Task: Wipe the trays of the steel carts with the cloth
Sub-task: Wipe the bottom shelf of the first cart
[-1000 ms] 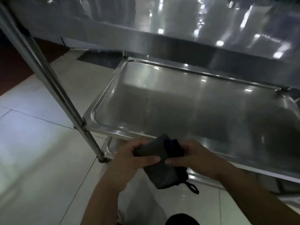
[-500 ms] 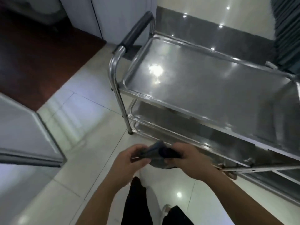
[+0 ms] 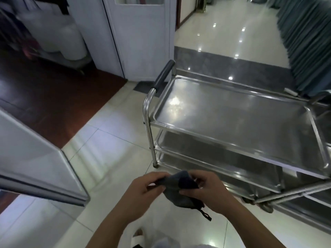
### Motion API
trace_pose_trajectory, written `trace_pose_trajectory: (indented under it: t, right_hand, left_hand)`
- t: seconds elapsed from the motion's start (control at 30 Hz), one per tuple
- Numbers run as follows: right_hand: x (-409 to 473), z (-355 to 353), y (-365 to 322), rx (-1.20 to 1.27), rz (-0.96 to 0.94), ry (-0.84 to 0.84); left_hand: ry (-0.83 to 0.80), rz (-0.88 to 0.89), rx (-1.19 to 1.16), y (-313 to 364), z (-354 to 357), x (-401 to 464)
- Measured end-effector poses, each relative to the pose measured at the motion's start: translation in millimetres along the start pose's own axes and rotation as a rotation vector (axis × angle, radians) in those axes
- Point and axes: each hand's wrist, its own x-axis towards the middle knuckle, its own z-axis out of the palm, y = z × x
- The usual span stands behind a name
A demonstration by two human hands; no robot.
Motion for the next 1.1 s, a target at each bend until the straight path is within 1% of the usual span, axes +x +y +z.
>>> trace_pose_trajectory:
  t: [0.1, 0.17, 0.27, 0.37, 0.47, 0.53, 0.63, 0.73, 0.87, 0.97, 1.07, 1.1]
  right_hand:
    - [18, 32, -35, 0.124, -0.021, -0.111]
    - [28, 53, -59, 0.135, -0.039, -0.112]
    - [33, 80, -82, 0.204, -0.064, -0.008]
    - [30, 100, -86, 0.321, -0.016, 0.13]
    - [22, 110, -81, 0.437, 0.068, 0.248]
    - [12, 107, -76, 0.487, 0.09, 0.211]
    - [-8, 95, -62, 0.502, 0.106, 0.083]
    - [-30, 89, -43, 0.713, 0.107, 0.042]
    - [-55, 83, 0, 1.018, 0.137, 0.067]
    - [-71, 75, 41, 1.136, 0.191, 0.071]
    - [-83, 70, 83, 1.208, 0.361, 0.125]
    - [-87, 71, 95, 1.237, 0.42, 0.15]
  left_hand:
    - [0.001, 0.031, -0.004, -15, -46, 2]
    - [0.003, -0.002, 0.005, -27, -75, 4]
    - [-0.081, -0.101, -0.16, -40, -102, 5]
    - [-0.121, -0.113, -0.223, -49, -108, 12]
    - [-0.136, -0.12, -0.378, -56, -98, 18]
    - [-0.134, -0.139, -0.453, -59, -88, 21]
    - [-0.174, -0.229, -0.563, -56, -66, 23]
    - [-0.246, -0.329, -0.657, -48, -34, 21]
    - [-0.291, -0.402, -0.613, -39, 17, 25]
    - [-0.279, -0.456, -0.516, -41, 57, 32]
    - [-0.219, -0.479, -0.241, -52, 98, 41]
    - [-0.223, -0.48, -0.144, -58, 107, 43]
